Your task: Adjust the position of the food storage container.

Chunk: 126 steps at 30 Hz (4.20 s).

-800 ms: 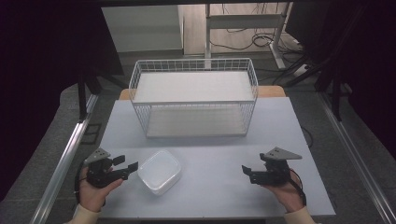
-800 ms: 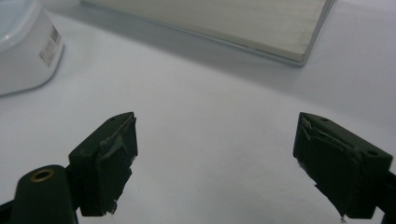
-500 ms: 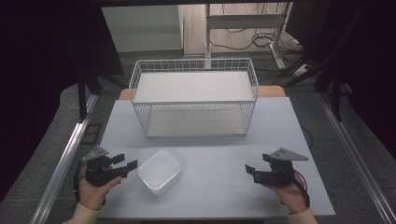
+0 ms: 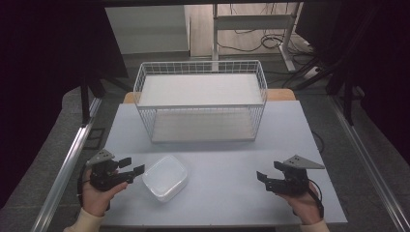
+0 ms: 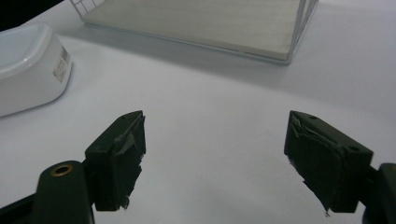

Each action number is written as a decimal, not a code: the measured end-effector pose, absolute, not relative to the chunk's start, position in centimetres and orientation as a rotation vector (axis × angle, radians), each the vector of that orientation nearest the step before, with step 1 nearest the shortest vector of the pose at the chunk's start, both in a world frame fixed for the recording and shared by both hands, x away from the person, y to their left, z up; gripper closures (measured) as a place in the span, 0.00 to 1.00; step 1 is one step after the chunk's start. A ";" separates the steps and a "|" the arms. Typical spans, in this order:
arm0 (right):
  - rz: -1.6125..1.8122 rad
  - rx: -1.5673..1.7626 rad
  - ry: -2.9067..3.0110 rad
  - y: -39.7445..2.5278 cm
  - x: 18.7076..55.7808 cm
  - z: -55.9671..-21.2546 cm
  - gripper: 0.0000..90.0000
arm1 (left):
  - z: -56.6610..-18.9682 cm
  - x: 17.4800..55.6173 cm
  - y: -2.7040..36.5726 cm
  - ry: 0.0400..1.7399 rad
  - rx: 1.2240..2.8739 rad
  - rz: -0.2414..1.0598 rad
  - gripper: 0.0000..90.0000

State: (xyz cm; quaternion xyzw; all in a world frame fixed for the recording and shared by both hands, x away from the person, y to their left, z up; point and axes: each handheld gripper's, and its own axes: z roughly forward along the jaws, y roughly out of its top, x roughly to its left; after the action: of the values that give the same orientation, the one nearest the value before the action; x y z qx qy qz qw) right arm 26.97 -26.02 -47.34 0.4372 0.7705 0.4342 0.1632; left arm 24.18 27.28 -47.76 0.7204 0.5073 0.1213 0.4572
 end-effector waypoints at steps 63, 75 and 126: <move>1.145 1.294 2.215 -25.9 25.4 -48.0 0.26 | -48.7 27.3 25.8 1.318 2.128 0.048 1.00; 1.126 1.309 2.211 -26.1 25.5 -48.2 0.27 | -49.2 26.1 24.6 1.291 2.117 -0.027 1.00; 1.127 1.305 2.212 -25.9 25.4 -48.2 0.27 | -50.1 25.6 15.6 1.069 2.175 -0.222 1.00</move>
State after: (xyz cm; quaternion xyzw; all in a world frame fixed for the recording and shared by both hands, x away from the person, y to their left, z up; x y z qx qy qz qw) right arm 25.41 -25.91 -48.21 0.4586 0.7777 0.3961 0.1676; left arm 25.56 15.63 -50.09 0.8384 0.4121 -0.0857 0.3464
